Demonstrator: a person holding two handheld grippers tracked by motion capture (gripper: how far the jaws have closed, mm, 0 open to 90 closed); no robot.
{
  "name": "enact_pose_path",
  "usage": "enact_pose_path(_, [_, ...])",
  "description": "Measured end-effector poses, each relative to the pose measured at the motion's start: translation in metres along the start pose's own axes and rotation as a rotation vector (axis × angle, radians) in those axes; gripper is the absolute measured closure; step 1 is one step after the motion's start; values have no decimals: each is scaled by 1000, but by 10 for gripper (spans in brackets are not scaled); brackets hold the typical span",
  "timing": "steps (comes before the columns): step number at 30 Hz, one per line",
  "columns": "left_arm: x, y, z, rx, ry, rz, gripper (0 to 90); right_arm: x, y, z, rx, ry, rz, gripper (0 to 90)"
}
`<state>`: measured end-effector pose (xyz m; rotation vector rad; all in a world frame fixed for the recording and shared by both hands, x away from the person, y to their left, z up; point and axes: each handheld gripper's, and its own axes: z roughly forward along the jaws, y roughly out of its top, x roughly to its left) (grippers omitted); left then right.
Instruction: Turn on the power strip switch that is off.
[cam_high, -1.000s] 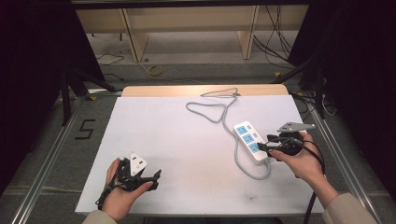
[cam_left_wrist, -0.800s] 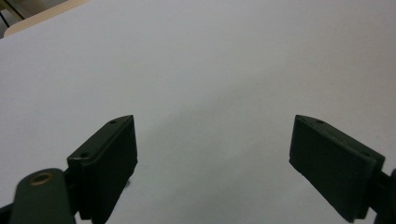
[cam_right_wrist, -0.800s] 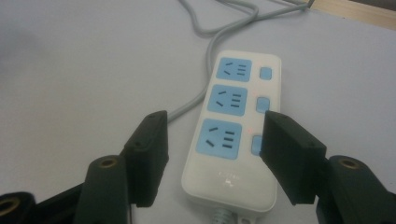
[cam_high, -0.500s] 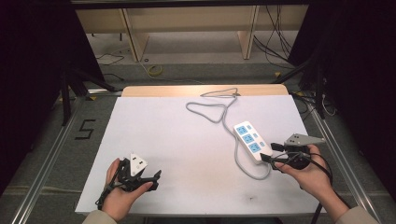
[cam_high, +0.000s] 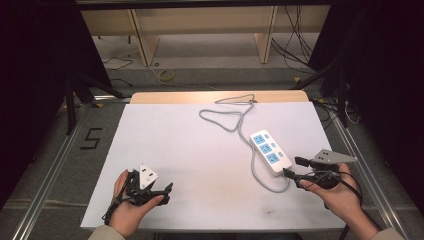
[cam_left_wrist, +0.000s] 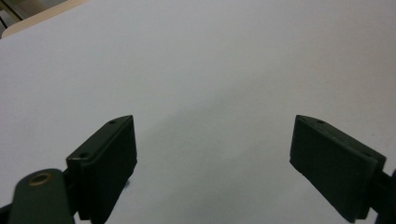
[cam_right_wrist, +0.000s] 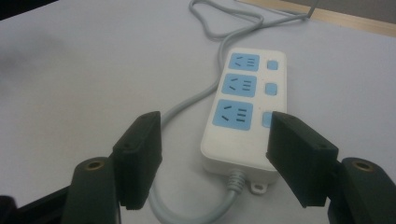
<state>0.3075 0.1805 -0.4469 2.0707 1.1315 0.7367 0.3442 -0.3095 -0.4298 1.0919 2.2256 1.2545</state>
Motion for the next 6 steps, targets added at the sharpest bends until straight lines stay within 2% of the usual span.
enact_pose_path(6, [-3, 1, 0, 3, -13, 4, 144, -1, -2, -3, -17, -5, 16, 352])
